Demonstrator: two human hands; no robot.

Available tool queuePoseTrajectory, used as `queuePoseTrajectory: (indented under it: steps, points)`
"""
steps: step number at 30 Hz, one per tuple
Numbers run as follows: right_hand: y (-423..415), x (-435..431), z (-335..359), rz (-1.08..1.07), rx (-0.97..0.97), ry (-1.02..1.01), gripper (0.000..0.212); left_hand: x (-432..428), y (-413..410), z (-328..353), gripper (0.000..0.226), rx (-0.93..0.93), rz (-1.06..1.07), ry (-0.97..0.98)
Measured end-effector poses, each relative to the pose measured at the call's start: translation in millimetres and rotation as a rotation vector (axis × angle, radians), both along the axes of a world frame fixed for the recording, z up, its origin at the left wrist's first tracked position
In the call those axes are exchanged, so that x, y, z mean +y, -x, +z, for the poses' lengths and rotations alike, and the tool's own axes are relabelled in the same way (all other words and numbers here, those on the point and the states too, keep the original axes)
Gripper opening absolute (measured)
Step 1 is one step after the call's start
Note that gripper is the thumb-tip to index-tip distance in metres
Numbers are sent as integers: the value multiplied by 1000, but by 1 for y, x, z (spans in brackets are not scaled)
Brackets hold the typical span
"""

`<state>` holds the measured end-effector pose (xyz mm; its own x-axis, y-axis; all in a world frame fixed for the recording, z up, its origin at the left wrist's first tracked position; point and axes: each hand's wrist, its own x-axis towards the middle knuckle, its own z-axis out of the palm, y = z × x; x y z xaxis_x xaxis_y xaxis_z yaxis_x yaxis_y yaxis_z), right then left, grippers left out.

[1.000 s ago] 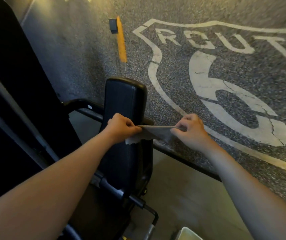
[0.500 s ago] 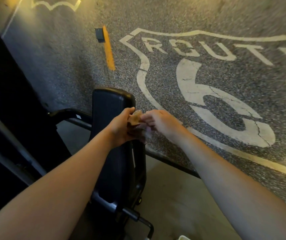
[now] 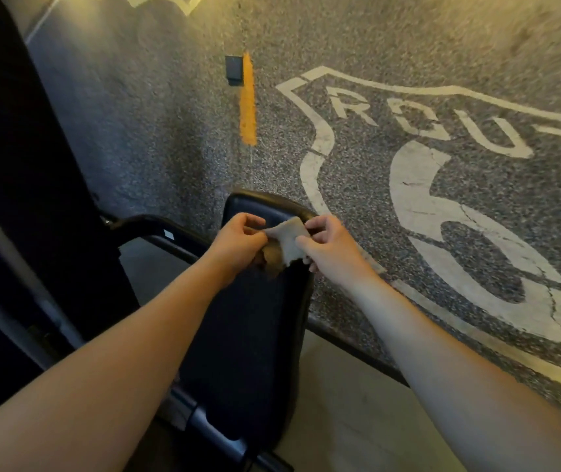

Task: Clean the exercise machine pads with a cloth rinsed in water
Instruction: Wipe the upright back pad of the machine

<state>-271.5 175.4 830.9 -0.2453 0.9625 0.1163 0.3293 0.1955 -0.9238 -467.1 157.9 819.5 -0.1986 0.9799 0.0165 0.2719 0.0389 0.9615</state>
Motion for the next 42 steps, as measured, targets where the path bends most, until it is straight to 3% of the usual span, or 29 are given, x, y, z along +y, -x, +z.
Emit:
queuePoseTrajectory:
  steps: [5,9,12,16,19,21,26,31,33,39,42]
  points:
    - [24,38,15,-173,-232,-287,8,44,12,15,12,285,60,-301]
    - [26,63,13,-219,-454,-359,5,67,11,3,20,768,74,-422]
    - [23,70,12,-195,-422,-313,5,73,12,-2,29,734,-138,-631]
    - [17,73,15,-126,-254,-194,8,83,9,-13,51,736,-456,-615]
    - [9,77,11,-229,-114,-41,14,94,8,-31,62,986,-439,-724]
    - [7,77,11,-288,-125,-29,18,100,11,-36,65,1100,-374,-761]
    - [4,80,14,-263,-310,-137,17,114,21,-27,53,1113,-195,-701]
    - [16,85,17,-173,-471,-277,11,120,47,-10,29,1027,39,-327]
    - [27,90,15,-183,-508,-311,12,119,45,-6,25,997,80,-269]
    - [56,105,5,-360,-700,-342,16,99,2,-33,52,990,-27,-532]
    - [55,107,4,-329,-765,-427,14,104,12,-46,47,1047,11,-616]
